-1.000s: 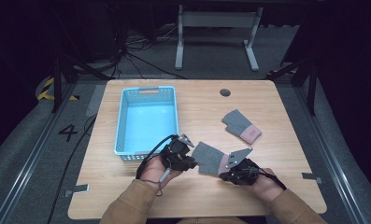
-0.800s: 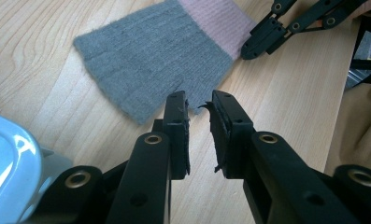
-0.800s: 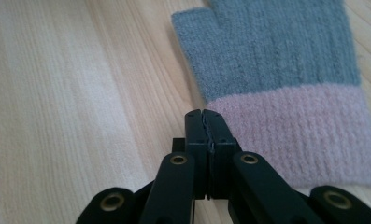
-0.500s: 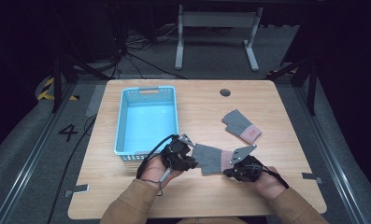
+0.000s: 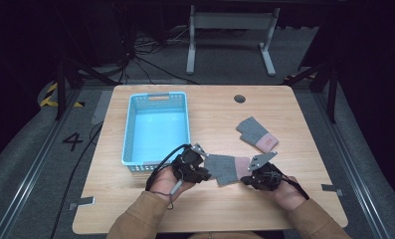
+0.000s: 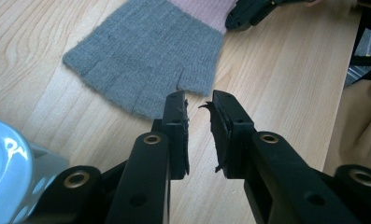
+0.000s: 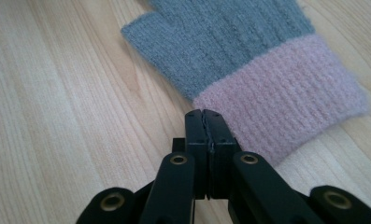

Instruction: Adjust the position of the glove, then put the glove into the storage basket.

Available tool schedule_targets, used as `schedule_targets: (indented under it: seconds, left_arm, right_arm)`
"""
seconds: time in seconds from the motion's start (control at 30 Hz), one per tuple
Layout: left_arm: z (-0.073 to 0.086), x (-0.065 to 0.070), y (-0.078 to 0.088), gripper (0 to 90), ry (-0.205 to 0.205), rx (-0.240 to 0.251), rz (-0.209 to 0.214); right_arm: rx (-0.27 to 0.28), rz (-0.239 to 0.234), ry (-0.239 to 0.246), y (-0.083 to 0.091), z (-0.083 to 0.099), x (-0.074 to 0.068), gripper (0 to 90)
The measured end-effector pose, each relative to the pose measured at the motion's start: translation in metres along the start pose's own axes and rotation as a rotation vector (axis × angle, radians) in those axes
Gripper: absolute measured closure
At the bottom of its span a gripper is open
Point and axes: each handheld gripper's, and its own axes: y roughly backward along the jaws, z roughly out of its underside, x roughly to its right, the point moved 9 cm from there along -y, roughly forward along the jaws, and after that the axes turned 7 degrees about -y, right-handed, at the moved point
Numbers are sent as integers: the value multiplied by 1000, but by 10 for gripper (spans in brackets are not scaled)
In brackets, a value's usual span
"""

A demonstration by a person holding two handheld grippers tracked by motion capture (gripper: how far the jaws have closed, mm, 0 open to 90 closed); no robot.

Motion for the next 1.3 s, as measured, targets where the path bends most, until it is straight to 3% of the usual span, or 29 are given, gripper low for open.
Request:
schedule_targets:
  seconds: [0.2, 0.5, 0.7, 1.03, 1.2, 1.27, 1.3]
  left_arm:
    - [1, 0, 6, 748, 2, 11, -14]
    - [-6, -4, 21, 693, 5, 76, -42]
    - [-8, -5, 21, 687, 0, 88, -43]
    - [-7, -5, 19, 683, 5, 84, -36]
    - [-3, -5, 23, 670, 10, 83, -38]
    - [1, -3, 27, 662, -4, 83, -15]
    - [7, -5, 33, 661, -4, 88, -38]
  right_arm:
    - [15, -4, -15, 3, 1, 1, 900]
    - [139, 20, -53, 28, -4, 11, 899]
    - [226, 41, -94, 44, -9, 21, 900]
    - [240, 52, -102, 48, -10, 24, 896]
    - [256, 47, -110, 54, -18, 28, 840]
    - [266, 25, -119, 57, -24, 29, 799]
    - [262, 36, -119, 59, -28, 35, 795]
